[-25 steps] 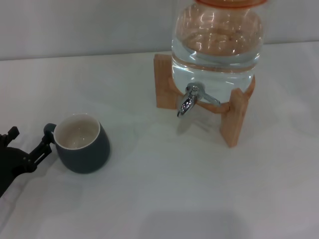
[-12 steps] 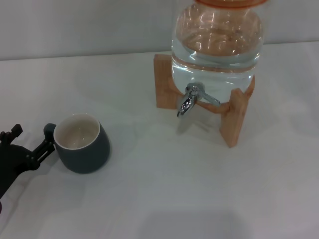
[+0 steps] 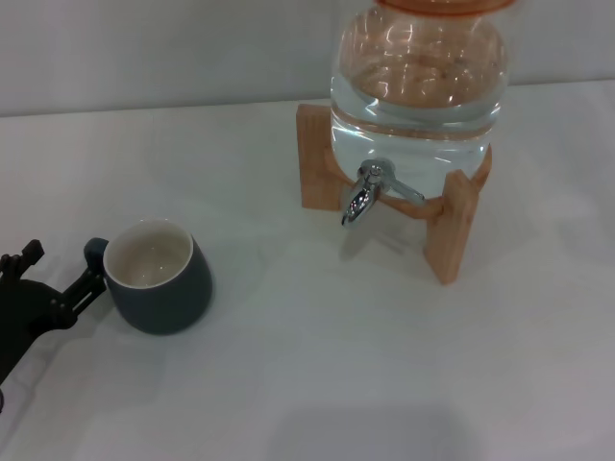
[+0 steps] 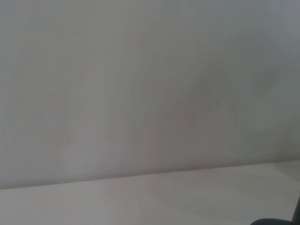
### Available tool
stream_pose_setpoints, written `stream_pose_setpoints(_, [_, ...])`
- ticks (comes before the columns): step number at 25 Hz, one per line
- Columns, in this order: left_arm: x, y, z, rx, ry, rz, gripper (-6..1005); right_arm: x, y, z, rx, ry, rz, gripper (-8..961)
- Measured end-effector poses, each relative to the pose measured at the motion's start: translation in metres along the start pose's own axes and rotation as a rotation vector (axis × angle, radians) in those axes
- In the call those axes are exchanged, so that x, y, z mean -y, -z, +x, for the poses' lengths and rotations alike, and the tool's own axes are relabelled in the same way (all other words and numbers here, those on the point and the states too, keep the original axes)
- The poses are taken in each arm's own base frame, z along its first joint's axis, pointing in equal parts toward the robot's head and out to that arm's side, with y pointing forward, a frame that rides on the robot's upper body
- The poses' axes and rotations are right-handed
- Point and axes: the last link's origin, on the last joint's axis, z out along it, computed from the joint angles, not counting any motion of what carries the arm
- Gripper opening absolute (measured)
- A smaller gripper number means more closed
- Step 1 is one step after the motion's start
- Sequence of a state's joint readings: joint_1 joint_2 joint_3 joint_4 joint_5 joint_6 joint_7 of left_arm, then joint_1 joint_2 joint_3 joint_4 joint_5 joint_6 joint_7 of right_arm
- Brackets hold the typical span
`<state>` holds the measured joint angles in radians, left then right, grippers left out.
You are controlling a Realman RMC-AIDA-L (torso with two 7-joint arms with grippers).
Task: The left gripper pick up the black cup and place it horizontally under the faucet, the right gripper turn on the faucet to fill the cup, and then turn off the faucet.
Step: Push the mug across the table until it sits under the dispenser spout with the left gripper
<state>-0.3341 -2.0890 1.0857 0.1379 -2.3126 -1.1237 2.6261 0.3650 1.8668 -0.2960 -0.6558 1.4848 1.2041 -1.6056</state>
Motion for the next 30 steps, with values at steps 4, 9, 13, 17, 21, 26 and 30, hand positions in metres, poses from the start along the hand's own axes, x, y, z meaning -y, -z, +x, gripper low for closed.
stream_pose_setpoints(4, [0.0006, -0.0007, 0.0005, 0.000, -0.001, 0.001, 884, -0.0001, 0.0000, 0.0004, -0.001, -0.001, 0.000, 841])
stream_pose_setpoints(9, [0.0000, -0.0048, 0.0033, -0.004, -0.007, -0.007, 884, -0.0002, -0.0001, 0.0009, -0.001, -0.003, 0.000, 841])
stream_pose_setpoints(13, [-0.0004, -0.0060, 0.0044, -0.007, -0.009, -0.011, 883, -0.0003, 0.0003, 0.0018, -0.002, -0.005, -0.001, 841])
stream_pose_setpoints(17, [-0.0008, -0.0064, 0.0047, -0.008, -0.010, -0.013, 883, -0.0006, 0.0003, 0.0023, -0.002, -0.007, -0.003, 842])
stream_pose_setpoints(21, [-0.0015, -0.0068, 0.0048, -0.009, -0.009, -0.014, 883, -0.0013, 0.0001, 0.0019, -0.001, -0.008, -0.006, 842])
stream_pose_setpoints(26, [-0.0018, -0.0065, 0.0049, -0.011, -0.009, -0.016, 883, -0.0016, -0.0001, 0.0011, 0.000, -0.006, -0.007, 842])
stream_pose_setpoints(30, [-0.0020, -0.0064, 0.0049, -0.011, -0.008, -0.017, 883, -0.0017, -0.0003, 0.0011, 0.000, -0.007, -0.007, 842])
